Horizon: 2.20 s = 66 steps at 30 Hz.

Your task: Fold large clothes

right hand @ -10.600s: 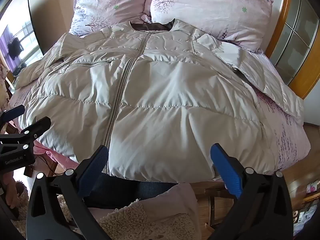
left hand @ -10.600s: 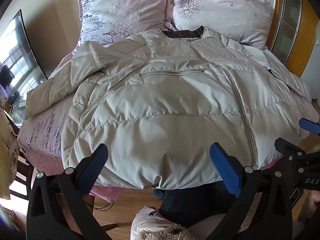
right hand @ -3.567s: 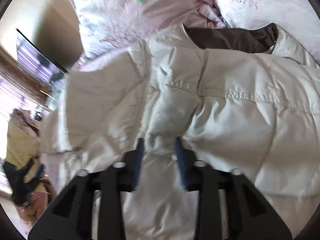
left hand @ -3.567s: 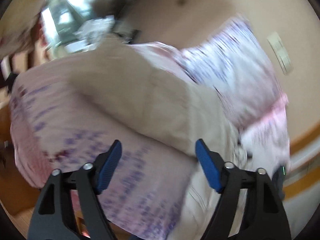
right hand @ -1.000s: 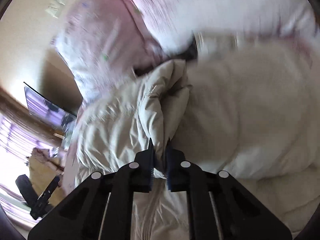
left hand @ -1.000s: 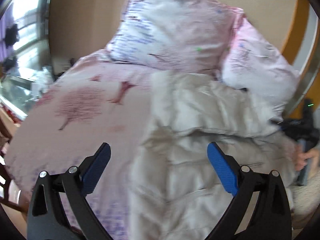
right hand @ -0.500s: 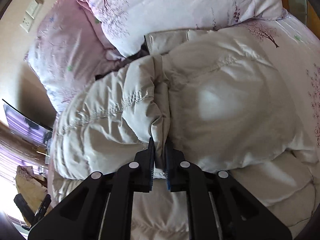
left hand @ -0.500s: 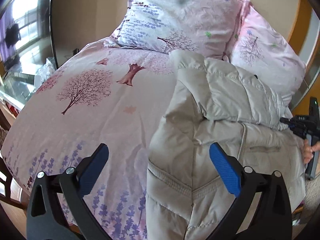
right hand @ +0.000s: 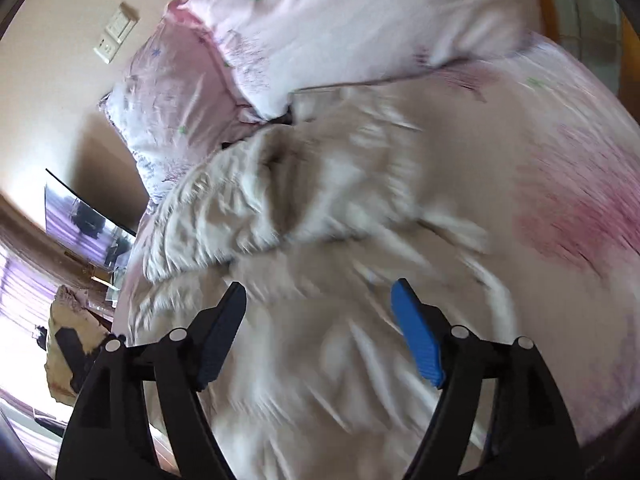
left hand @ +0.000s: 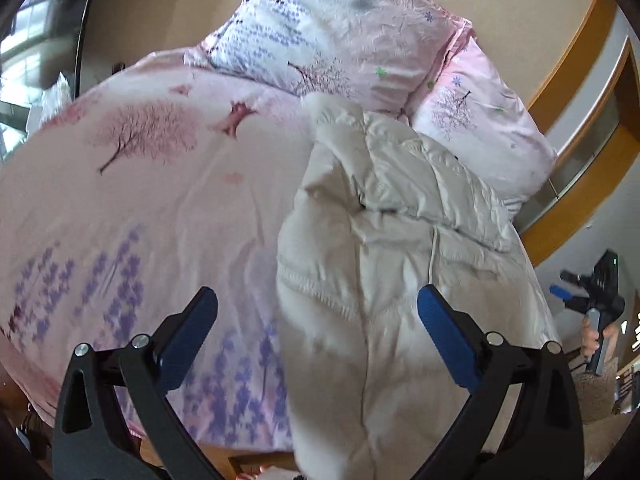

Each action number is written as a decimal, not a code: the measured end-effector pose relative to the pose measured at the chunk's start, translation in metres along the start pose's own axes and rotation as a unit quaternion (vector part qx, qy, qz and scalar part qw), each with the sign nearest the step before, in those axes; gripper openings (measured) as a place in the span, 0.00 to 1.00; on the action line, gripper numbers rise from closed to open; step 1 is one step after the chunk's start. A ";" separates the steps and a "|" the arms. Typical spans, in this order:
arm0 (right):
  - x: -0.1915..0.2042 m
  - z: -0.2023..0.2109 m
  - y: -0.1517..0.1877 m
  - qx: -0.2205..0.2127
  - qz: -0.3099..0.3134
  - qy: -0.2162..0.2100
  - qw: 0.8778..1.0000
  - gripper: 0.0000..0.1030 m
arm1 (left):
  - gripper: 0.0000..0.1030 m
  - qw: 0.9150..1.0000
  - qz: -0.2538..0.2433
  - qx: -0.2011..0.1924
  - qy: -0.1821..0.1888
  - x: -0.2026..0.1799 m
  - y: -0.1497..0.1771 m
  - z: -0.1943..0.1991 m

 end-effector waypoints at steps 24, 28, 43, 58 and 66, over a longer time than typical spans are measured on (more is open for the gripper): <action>-0.129 0.020 0.071 0.070 -0.154 -0.090 0.981 0.62 | 0.66 0.983 0.093 0.037 0.153 -0.010 0.066 0.010; -0.126 0.019 0.075 0.078 -0.150 -0.105 0.980 0.62 | 0.60 0.980 0.106 0.035 0.163 -0.009 0.069 0.011; -0.096 0.017 0.095 0.080 -0.113 -0.138 0.981 0.23 | 0.24 0.981 0.097 0.047 0.160 -0.017 0.082 0.006; -0.019 0.077 0.067 -0.084 -0.028 -0.207 0.974 0.16 | 0.11 0.982 0.068 -0.065 0.163 -0.027 0.021 0.048; 0.025 0.100 0.041 -0.140 0.002 -0.243 0.960 0.15 | 0.10 0.974 0.083 -0.131 0.167 -0.014 -0.044 0.065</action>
Point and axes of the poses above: each gripper's, at about its wrist camera, not at the fingertips, and z roughly against the way its jaws point, x to its left, y to its underside, the point moved 3 cm from there along -z, roughly the way its jaws point, and after that the axes turned 11 degrees about -z, right-handed, at the moved point
